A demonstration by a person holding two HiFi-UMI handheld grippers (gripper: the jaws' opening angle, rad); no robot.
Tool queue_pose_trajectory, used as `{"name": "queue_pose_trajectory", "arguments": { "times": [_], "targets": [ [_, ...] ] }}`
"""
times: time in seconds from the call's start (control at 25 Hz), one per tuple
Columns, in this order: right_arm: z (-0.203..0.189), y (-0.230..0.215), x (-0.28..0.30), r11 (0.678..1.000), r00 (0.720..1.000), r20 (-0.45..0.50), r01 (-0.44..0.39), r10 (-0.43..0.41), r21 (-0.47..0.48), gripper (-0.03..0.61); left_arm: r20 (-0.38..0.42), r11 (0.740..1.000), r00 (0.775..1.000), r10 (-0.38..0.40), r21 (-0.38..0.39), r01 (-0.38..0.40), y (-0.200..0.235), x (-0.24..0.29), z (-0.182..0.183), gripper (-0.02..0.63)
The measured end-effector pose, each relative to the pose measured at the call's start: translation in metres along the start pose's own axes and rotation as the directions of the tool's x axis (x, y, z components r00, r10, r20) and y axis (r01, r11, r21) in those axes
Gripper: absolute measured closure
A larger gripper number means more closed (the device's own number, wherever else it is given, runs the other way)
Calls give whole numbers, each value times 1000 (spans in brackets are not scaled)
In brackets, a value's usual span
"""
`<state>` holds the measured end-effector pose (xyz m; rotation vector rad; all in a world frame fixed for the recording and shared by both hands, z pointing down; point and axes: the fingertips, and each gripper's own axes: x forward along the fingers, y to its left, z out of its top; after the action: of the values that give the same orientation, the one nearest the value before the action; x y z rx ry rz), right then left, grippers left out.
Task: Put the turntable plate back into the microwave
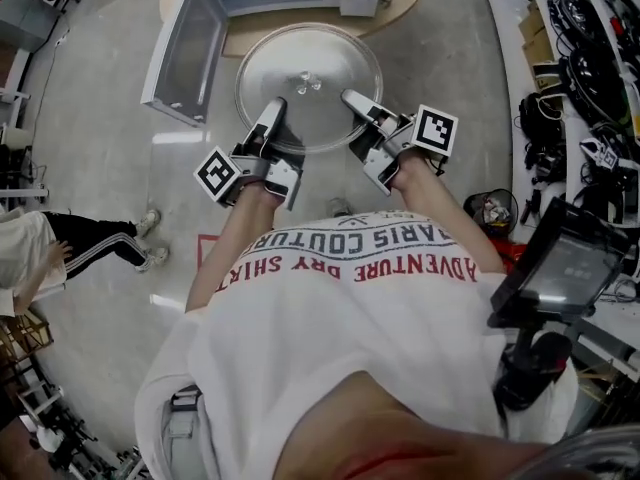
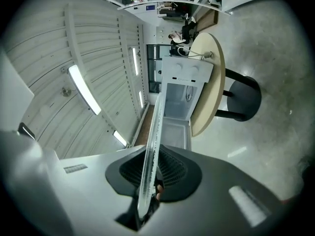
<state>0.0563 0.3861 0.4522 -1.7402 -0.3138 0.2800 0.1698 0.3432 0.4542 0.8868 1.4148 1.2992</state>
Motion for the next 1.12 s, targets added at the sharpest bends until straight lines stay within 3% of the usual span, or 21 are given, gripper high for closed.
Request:
{"name": "queue_pose_trajectory", "arguments": {
  "times": [0.28,0.6,1.12],
  "targets": [
    [54,-11,60,1000,998,-54,-8,8,17,549,73,1000,997,15,8,-16,8,55,50,588],
    [89,-52,154,999,997,-78,23,-20,43,549,100,999,994,41,-39,-37,48,110,145,588],
    [85,-81,179,994,990,-141,39,-24,102,549,169,996,982,83,-34,-78,77,108,171,588]
  ]
}}
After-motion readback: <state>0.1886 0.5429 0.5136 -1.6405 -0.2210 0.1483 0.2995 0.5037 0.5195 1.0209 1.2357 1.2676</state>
